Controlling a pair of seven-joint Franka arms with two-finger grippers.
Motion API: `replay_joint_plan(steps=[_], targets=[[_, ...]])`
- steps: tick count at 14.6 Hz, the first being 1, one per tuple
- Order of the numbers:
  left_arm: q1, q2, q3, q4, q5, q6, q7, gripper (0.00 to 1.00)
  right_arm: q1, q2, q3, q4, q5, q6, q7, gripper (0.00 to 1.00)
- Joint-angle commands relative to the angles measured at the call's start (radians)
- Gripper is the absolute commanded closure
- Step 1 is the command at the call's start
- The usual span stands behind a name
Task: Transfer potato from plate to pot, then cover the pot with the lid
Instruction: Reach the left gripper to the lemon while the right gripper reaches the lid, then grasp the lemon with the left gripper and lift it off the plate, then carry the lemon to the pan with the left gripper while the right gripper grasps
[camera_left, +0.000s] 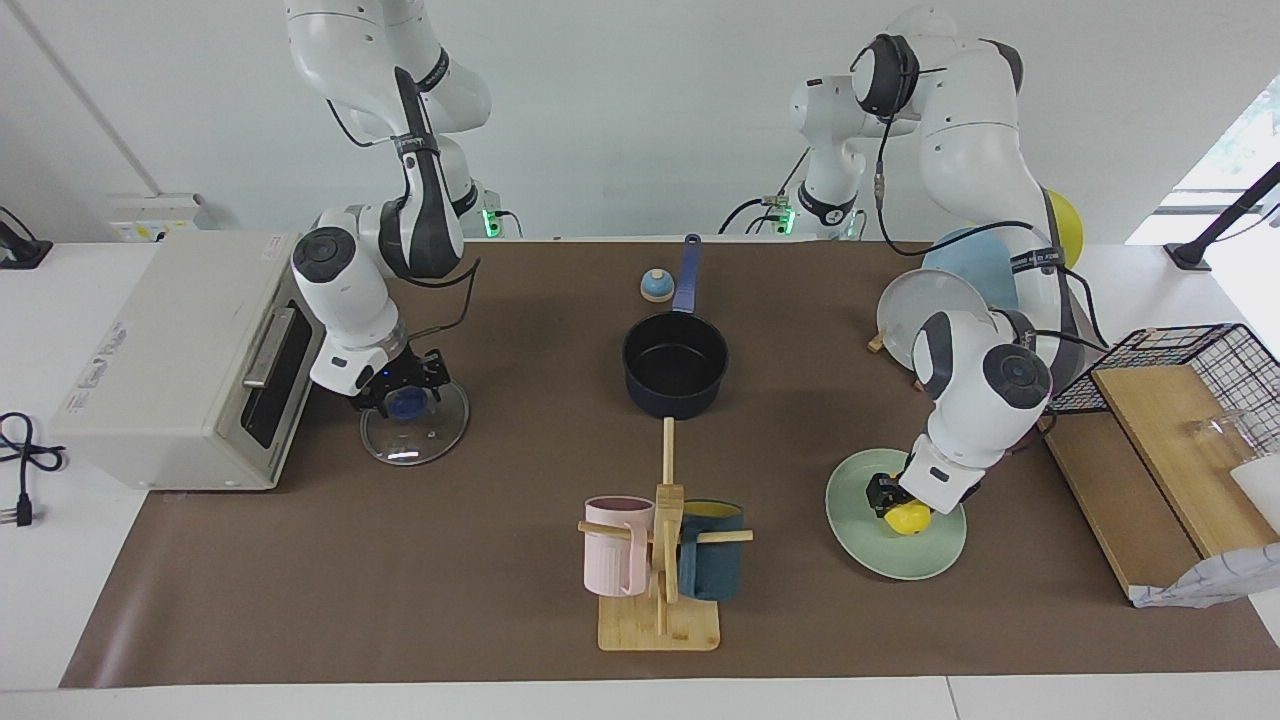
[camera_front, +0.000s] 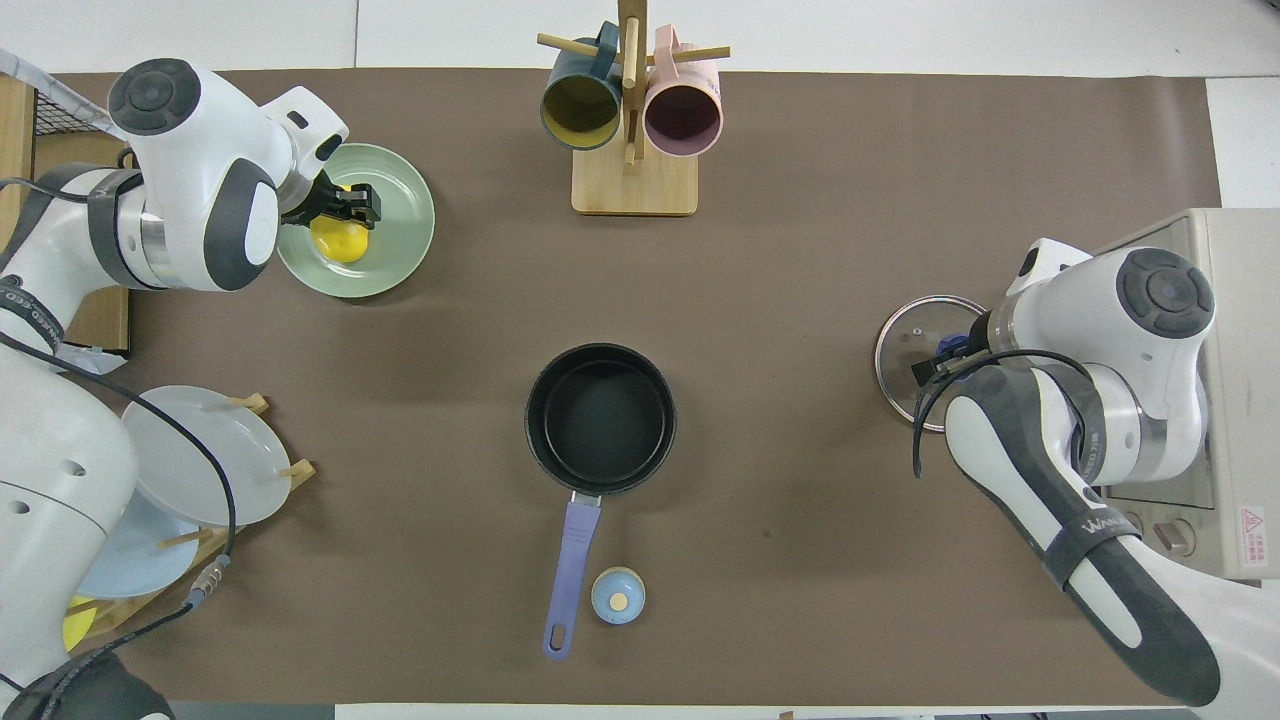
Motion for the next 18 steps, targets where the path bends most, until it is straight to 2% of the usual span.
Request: replay_joint_plan(steps=[1, 2, 3, 6, 8, 10, 11, 12, 13, 15, 18], targets=[[-0.025, -0.063, 0.013, 0.003, 0.005, -0.042, -0.067, 1.0, -0.011, -0.01, 0.006, -0.012, 0.019, -0.007, 0.004, 0.22], [-0.026, -0.121, 0.011, 0.002, -0.033, -0.092, -0.081, 1.0, -0.011, -0.01, 0.006, -0.012, 0.019, -0.008, 0.002, 0.23], [-0.031, -0.193, 0.011, 0.0, -0.086, -0.173, -0.096, 1.0, -0.011, -0.01, 0.006, -0.01, 0.019, -0.014, -0.003, 0.3], [-0.114, -0.376, 0.007, -0.011, -0.101, -0.42, -0.202, 1.0, -0.013, -0.01, 0.006, -0.006, 0.019, -0.023, -0.013, 0.51], [-0.192, -0.46, 0.007, -0.059, -0.102, -0.488, -0.28, 1.0, -0.01, -0.008, 0.006, 0.038, 0.019, -0.086, -0.01, 0.72], [-0.302, -0.531, 0.007, -0.18, -0.102, -0.453, -0.378, 1.0, 0.001, -0.014, 0.007, 0.123, 0.019, -0.187, -0.001, 0.91], [-0.348, -0.571, 0.007, -0.268, -0.102, -0.371, -0.42, 1.0, 0.0, -0.011, 0.007, 0.197, 0.019, -0.266, -0.001, 0.95], [-0.403, -0.6, 0.007, -0.378, -0.102, -0.237, -0.476, 1.0, 0.0, -0.011, 0.007, 0.259, 0.019, -0.339, -0.003, 1.0], [-0.457, -0.602, 0.007, -0.458, -0.102, -0.12, -0.53, 1.0, 0.0, -0.017, 0.007, 0.325, 0.018, -0.418, -0.003, 1.0], [-0.508, -0.578, 0.007, -0.527, -0.102, -0.001, -0.558, 1.0, 0.001, -0.022, 0.007, 0.457, 0.019, -0.563, 0.0, 1.0], [-0.559, -0.498, 0.008, -0.543, -0.102, 0.083, -0.563, 1.0, 0.016, -0.042, 0.041, 0.525, 0.013, -0.609, 0.028, 1.0]])
